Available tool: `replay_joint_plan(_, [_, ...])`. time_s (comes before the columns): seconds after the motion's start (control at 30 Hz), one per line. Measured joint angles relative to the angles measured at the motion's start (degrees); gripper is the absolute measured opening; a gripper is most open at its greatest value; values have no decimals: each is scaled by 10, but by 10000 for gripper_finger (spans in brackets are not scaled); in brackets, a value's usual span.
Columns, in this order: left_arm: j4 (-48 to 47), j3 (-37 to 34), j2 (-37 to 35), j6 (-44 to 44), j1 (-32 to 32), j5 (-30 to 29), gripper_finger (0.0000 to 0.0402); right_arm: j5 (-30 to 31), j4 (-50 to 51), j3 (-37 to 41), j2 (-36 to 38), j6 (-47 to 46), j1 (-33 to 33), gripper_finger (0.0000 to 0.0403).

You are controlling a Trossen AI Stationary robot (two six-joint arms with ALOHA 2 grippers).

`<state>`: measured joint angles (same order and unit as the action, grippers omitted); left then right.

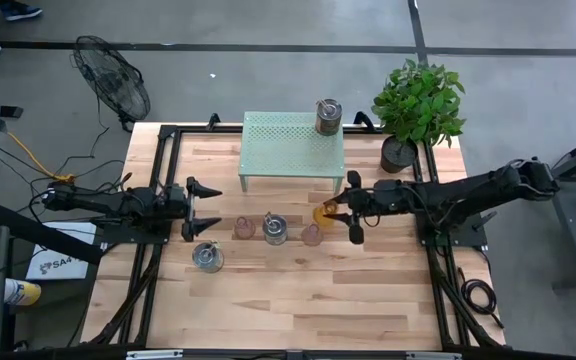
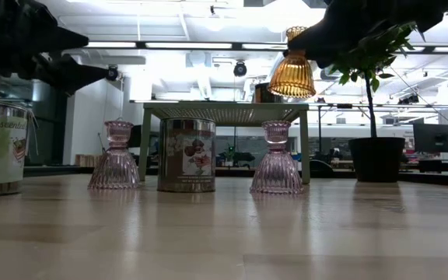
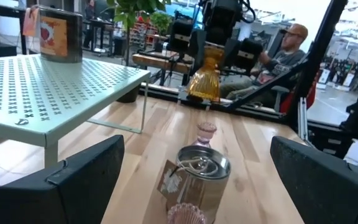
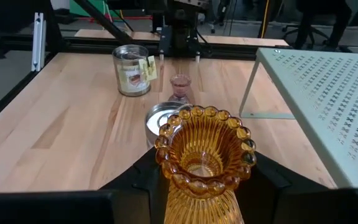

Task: Pick & Place candle stick holders
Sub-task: Put the yellow candle holder on the shelf

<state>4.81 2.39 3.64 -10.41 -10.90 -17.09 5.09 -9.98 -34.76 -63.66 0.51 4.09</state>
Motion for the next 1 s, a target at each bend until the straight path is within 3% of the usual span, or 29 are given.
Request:
replay_joint_plan(0.17, [1,0,0,-4,0,-8,399,-19,-2,0,0,6,-12,138])
replay_joint_plan(0.37, [2,0,0,-10,0,-119,399,-21,-15,0,0,10,-21,138])
replay_joint_plan(0.63, [23,0,10,-15,0,-95,399,-21,-30,0,0,16,-23,138])
replay_joint_plan(0.77, [98,0,85,-18,0,-119,399,-23,-72,0,-8,31,-23,138])
replay_joint_plan(0.9, [237,7,207,17,0,-110,399,-31,-115,0,-31,40,-27,138])
replay_joint_plan(1.0, [261,46,306,39,0,-110,399,-47,-144,0,-51,35,-37,138])
